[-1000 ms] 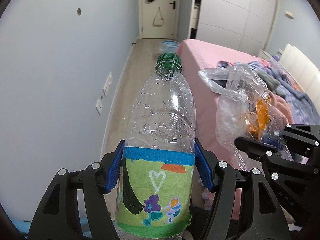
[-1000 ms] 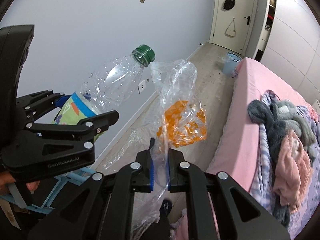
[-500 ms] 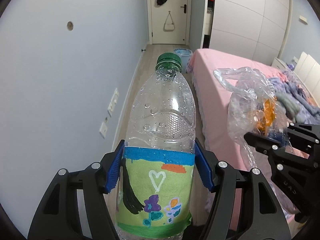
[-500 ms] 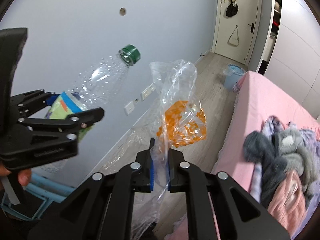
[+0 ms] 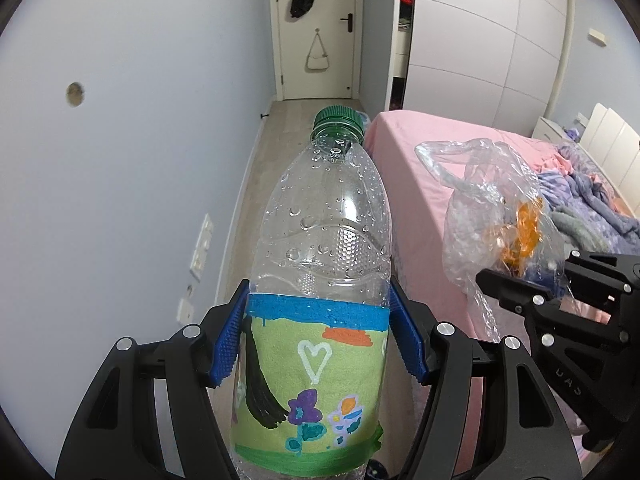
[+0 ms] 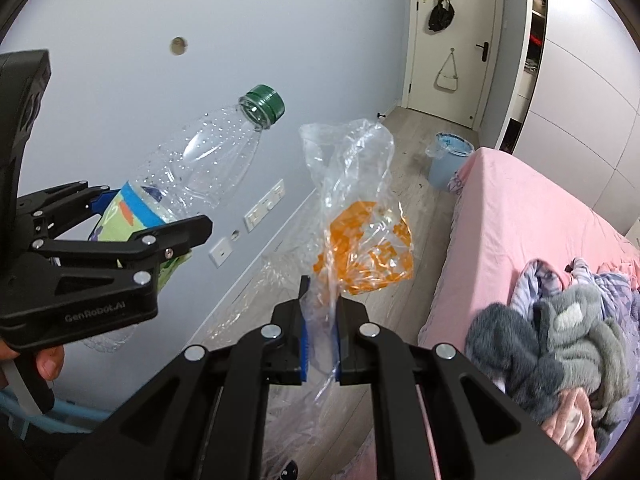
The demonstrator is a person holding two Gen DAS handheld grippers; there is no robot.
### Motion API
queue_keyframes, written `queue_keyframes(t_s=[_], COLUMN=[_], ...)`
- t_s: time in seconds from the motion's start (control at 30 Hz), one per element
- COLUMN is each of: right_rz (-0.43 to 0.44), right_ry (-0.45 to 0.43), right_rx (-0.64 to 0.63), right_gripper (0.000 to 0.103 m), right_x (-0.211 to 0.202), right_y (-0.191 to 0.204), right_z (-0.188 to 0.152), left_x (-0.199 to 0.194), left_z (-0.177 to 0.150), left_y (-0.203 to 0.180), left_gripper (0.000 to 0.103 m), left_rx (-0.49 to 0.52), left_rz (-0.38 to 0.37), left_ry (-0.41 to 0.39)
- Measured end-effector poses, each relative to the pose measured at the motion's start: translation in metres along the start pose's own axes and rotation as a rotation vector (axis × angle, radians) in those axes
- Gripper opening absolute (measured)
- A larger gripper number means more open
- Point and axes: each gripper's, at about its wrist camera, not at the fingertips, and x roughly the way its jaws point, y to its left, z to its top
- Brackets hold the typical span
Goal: Collect trash
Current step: 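Carry the bottle in the left tool while the right tool carries the bag toward the blue bin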
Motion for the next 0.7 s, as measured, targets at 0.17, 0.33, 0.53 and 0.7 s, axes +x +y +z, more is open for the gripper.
queue_keyframes(t_s=[0.17, 0.33, 0.53, 0.7], right_rz=[-0.033, -0.066, -0.084, -0.068], right_ry=[0.012, -0.004, -0.004, 0.010], right_rx=[0.026, 0.012, 0.026, 0.031], right_gripper=[0.010, 0.010, 0.010, 0.010], right_x=[0.035, 0.062, 0.091, 0.129], right_y=[-0.018, -0.028, -0.053, -0.083], right_z=[0.045, 0.085, 0.125, 0.150], left_x=[0.043, 0.080, 0.120, 0.162], left_z=[0.048, 0.093, 0.136, 0.169], left_y=[0.033, 0.057, 0.062, 0.051], left_gripper=[0.063, 0.063, 0.063, 0.063], left_rx=[0.005, 0.038, 0.032, 0.046], left_rz=[-0.027, -0.029, -0.040, -0.044], left_ry=[0.004, -0.025, -0.025, -0.010])
